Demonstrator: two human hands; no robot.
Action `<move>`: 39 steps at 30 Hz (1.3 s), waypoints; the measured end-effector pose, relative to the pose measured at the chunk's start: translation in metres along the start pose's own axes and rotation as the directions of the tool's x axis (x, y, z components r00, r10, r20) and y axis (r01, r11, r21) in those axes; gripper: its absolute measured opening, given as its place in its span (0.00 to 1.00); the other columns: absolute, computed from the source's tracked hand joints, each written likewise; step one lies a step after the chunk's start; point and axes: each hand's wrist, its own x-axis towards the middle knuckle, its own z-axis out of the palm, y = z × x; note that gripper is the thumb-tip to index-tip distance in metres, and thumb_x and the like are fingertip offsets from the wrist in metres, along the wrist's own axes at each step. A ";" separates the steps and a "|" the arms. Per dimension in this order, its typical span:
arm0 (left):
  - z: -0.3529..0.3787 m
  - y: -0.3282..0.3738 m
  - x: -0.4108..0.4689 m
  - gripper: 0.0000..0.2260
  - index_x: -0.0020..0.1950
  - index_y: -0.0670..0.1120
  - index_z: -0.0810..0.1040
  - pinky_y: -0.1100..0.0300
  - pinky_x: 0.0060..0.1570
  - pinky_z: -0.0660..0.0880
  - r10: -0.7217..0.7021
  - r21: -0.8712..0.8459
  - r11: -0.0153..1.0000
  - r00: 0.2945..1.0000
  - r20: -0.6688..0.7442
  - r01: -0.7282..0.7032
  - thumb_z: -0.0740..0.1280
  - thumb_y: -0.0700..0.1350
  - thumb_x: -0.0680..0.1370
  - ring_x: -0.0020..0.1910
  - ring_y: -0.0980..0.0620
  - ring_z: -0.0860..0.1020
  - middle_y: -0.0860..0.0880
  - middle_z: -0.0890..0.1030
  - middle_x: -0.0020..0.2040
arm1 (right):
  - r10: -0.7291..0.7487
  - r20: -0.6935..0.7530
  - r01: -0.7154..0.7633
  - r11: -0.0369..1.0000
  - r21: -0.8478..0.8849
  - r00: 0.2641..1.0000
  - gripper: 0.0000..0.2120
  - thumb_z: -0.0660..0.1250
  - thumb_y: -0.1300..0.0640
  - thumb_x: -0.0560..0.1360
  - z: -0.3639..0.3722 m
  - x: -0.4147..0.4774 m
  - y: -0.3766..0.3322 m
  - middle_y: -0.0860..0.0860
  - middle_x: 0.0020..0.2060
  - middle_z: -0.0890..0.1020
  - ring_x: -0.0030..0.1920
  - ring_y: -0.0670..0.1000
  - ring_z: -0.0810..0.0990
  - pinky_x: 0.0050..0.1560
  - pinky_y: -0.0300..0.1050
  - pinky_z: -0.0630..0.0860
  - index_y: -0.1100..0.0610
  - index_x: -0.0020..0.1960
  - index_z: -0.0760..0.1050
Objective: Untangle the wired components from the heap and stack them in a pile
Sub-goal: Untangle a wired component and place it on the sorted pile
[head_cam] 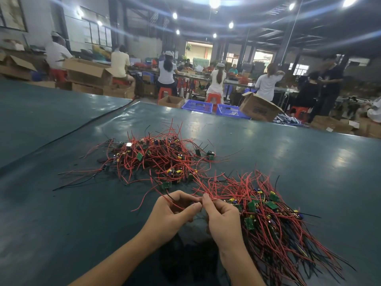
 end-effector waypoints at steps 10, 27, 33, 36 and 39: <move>-0.001 0.013 0.001 0.09 0.43 0.44 0.83 0.65 0.34 0.76 0.000 -0.073 0.997 0.995 -0.103 -0.007 0.74 0.49 0.68 0.32 0.55 0.80 0.47 0.83 0.34 | 0.112 -0.276 0.009 0.915 0.404 0.955 0.11 0.67 0.56 0.78 -0.030 0.013 -0.009 0.48 0.27 0.67 0.22 0.42 0.59 0.20 0.34 0.61 0.56 0.41 0.84; 0.003 0.011 0.000 0.08 0.42 0.47 0.85 0.64 0.32 0.75 -0.044 -0.079 0.996 0.998 -0.038 0.041 0.72 0.49 0.69 0.30 0.56 0.78 0.47 0.83 0.35 | 0.052 -0.244 -0.001 0.979 0.204 0.968 0.19 0.60 0.50 0.81 -0.022 0.009 -0.005 0.45 0.23 0.65 0.23 0.43 0.61 0.24 0.39 0.58 0.54 0.37 0.83; 0.000 0.007 0.001 0.13 0.44 0.48 0.86 0.65 0.32 0.74 -0.108 -0.164 0.982 0.991 -0.082 0.094 0.75 0.53 0.64 0.30 0.56 0.77 0.47 0.84 0.37 | 0.072 -0.237 0.012 0.941 0.337 0.969 0.18 0.59 0.51 0.82 -0.025 0.013 -0.005 0.46 0.24 0.70 0.22 0.43 0.65 0.20 0.36 0.62 0.60 0.42 0.78; -0.001 0.004 0.003 0.16 0.47 0.45 0.85 0.65 0.30 0.74 -0.165 -0.297 0.947 0.980 -0.109 0.126 0.77 0.52 0.63 0.30 0.56 0.76 0.48 0.83 0.36 | 0.041 -0.196 0.043 0.914 0.404 0.980 0.17 0.59 0.49 0.81 -0.023 0.011 -0.009 0.49 0.26 0.75 0.22 0.44 0.68 0.19 0.36 0.64 0.60 0.41 0.76; -0.005 0.003 0.006 0.16 0.46 0.44 0.85 0.65 0.28 0.74 -0.232 -0.458 0.875 0.966 -0.117 0.155 0.78 0.49 0.62 0.28 0.56 0.75 0.46 0.82 0.36 | 0.013 -0.158 0.068 0.866 0.495 0.987 0.23 0.57 0.39 0.75 -0.023 0.007 -0.014 0.52 0.27 0.78 0.23 0.46 0.71 0.20 0.37 0.66 0.59 0.41 0.75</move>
